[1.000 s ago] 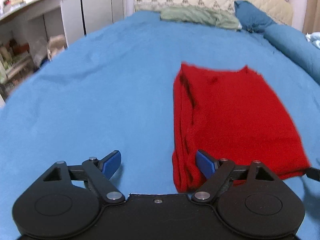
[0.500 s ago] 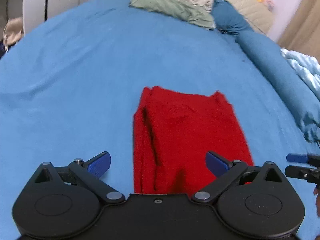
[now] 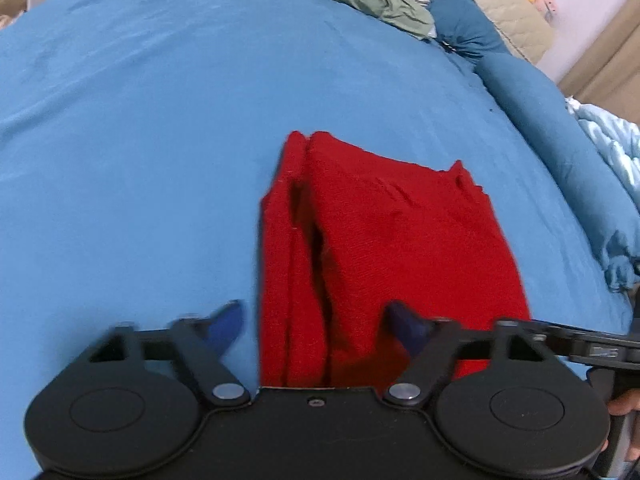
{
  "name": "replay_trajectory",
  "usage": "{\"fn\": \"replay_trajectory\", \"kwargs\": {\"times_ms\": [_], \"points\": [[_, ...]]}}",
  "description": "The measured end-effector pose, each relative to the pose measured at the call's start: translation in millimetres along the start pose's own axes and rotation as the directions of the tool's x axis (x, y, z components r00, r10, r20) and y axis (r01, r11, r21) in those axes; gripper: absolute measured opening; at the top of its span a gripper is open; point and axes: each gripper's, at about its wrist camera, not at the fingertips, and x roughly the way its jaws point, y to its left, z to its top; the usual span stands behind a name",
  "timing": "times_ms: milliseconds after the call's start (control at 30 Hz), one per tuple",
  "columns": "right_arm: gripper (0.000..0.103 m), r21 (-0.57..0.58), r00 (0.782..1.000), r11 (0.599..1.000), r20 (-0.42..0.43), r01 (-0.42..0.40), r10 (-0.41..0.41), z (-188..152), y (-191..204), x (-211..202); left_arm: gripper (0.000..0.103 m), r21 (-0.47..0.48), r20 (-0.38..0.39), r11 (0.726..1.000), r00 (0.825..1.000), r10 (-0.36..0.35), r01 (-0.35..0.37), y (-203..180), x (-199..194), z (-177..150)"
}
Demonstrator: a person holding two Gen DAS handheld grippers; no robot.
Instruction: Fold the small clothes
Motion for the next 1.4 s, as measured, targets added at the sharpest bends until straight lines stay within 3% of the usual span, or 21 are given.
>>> {"fn": "replay_trajectory", "kwargs": {"times_ms": [33,67,100,133,267,500,633,800,867,1000,1067,1100,1133,1200,1400], "points": [[0.065,-0.005,1.0,1.0,-0.008,-0.016,0.016,0.9,3.1,2.1,0.04,-0.021,-0.018,0.999,0.999,-0.045,0.044,0.7,3.3,1.7],[0.06,-0.005,1.0,1.0,-0.008,-0.012,0.011,1.8,6.0,2.7,0.037,-0.043,-0.019,0.997,0.998,-0.059,0.058,0.1,3.5,2.2],[0.045,-0.013,1.0,1.0,0.001,-0.001,0.001,2.7,9.7,1.6,0.032,-0.036,-0.014,0.998,0.999,-0.044,0.044,-3.2,2.5,2.5],[0.039,-0.027,1.0,1.0,0.008,-0.005,0.005,4.0,13.0,-0.7,0.029,-0.021,-0.008,0.999,0.999,-0.032,0.032,-6.9,0.2,2.5],[0.036,-0.03,0.999,0.999,0.043,-0.023,0.024,9.1,24.8,-18.8,0.023,0.009,0.037,1.0,0.999,-0.012,0.012,-26.9,-20.9,0.0],[0.035,-0.12,0.994,0.991,0.081,-0.06,0.07,-1.8,35.1,-101.2,0.023,0.119,0.082,0.988,0.991,-0.108,0.098,-96.5,-78.1,-31.4],[0.036,-0.091,0.995,0.994,0.073,-0.062,0.069,-30.5,10.4,-161.9,0.023,0.128,0.052,0.982,0.988,-0.143,0.136,-137.0,-88.9,-78.4],[0.036,-0.064,0.999,0.998,0.04,-0.022,0.024,-83.7,-30.4,-194.8,0.023,0.149,0.006,0.984,0.995,-0.101,0.099,-177.0,-58.4,-149.3],[0.037,-0.018,1.0,1.0,0.014,0.004,-0.003,-108.6,-52.1,-192.7,0.023,0.156,0.009,0.987,0.999,-0.043,0.041,-181.6,-43.7,-172.5],[0.048,-0.01,0.998,0.998,0.034,0.058,-0.058,-143.2,-77.7,-185.5,0.037,0.206,0.081,0.977,0.996,0.04,-0.056,-187.0,-42.2,-184.4],[0.063,0.007,0.997,0.998,0.06,0.056,-0.056,-147.2,-80.6,-190.4,0.051,0.203,0.102,0.976,0.993,0.056,-0.076,-187.1,-47.8,-184.0],[0.08,0.007,0.996,0.998,0.074,0.058,-0.059,-147.8,-79.2,-195.0,0.063,0.2,0.117,0.976,0.991,0.064,-0.087,-188.4,-49.8,-185.0],[0.092,0.005,0.993,0.998,0.093,0.069,-0.069,-147.7,-75.6,-198.3,0.068,0.195,0.138,0.975,0.987,0.077,-0.104,-185.2,-57.8,-190.1],[0.095,-0.029,0.986,0.995,0.144,0.092,-0.087,-149.4,-70.8,-208.2,0.077,0.186,0.177,0.972,0.978,0.113,-0.146,-179.8,-63.8,-193.8],[0.095,-0.125,0.959,0.955,0.125,0.269,-0.254,-150.8,-73.4,-183.7,0.079,0.165,0.155,0.963,0.97,0.186,-0.211,-166.1,-33.8,-202.0]]}}
